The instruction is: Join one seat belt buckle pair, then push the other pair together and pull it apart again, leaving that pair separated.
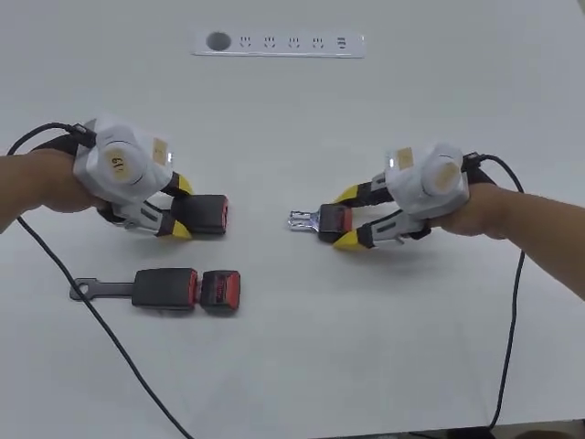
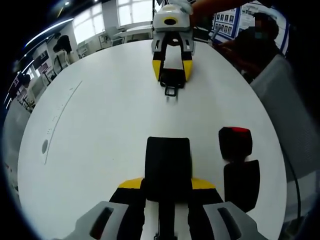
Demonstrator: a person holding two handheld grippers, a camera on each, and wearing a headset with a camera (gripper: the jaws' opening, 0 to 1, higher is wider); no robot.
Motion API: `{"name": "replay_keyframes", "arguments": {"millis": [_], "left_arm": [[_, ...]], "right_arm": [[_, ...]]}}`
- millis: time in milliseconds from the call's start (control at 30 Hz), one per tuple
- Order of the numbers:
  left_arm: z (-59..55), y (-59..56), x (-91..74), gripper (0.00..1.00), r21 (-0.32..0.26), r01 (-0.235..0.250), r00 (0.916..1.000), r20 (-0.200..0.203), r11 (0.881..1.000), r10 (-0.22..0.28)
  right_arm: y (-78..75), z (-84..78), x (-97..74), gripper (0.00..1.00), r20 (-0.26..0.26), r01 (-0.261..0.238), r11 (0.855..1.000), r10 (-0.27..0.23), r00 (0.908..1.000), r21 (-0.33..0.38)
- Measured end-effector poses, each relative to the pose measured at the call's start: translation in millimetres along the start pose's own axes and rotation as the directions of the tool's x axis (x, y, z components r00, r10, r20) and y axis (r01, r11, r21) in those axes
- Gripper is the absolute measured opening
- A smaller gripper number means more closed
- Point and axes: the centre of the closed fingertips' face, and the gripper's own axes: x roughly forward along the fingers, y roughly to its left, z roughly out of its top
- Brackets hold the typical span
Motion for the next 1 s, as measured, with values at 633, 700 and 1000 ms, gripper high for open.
{"name": "replay_keyframes", "arguments": {"millis": [633,700,1000], "left_arm": [[-0.2,-1.6,0.0,0.34,0.005,0.002,0.9998,-0.021,1.0,-0.002],[-0.3,-1.7,0.0,0.34,0.004,0.002,0.9998,-0.022,1.0,-0.002],[-0.7,-2.3,0.2,0.33,0.002,0.002,0.9994,-0.033,1.0,-0.002]], "right_arm": [[7.3,47.1,43.1,0.35,0.065,-0.022,1.0,0.022,0.9977,-0.003],[7.4,51.3,46.9,0.35,0.072,-0.022,1.0,0.022,0.9971,-0.001],[12.7,64.9,60.3,0.35,0.059,-0.037,0.999,0.038,0.9975,-0.014]]}}
